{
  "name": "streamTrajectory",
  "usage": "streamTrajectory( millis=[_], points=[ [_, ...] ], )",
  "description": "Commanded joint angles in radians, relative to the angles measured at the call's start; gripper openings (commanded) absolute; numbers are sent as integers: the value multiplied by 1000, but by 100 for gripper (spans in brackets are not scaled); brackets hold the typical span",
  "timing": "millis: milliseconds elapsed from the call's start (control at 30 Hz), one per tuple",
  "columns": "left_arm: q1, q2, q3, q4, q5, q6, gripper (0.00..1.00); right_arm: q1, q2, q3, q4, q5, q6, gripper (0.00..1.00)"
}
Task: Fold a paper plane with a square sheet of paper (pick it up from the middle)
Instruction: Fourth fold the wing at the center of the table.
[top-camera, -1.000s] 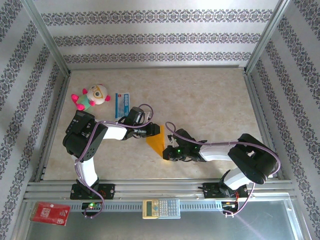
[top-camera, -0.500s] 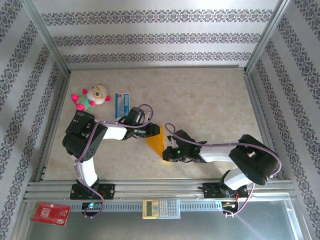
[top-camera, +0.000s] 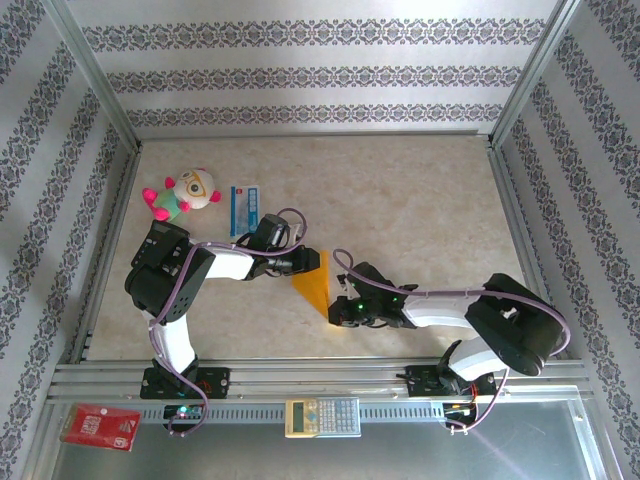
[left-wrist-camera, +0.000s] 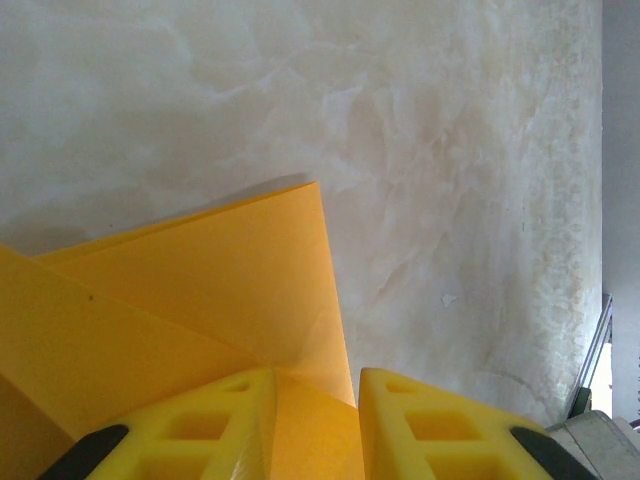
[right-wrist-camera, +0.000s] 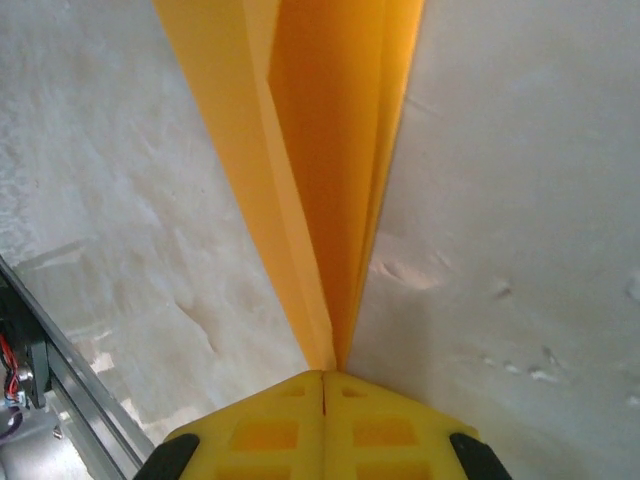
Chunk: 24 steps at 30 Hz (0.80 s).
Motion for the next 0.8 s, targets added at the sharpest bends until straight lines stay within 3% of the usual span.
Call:
streamTrajectory(
  millis=[0,300,767],
  points=[
    [18,24,-21,-138,-81,35,30,-19,-37,-16,-114,-48,-24,1],
    [18,31,-20,-129,-75,30,30,-72,-71,123,-108,-95,-51,2],
    [17,27,-18,-127,-71,24,30,-82,179,280,-110,-69,-95,1]
  ],
)
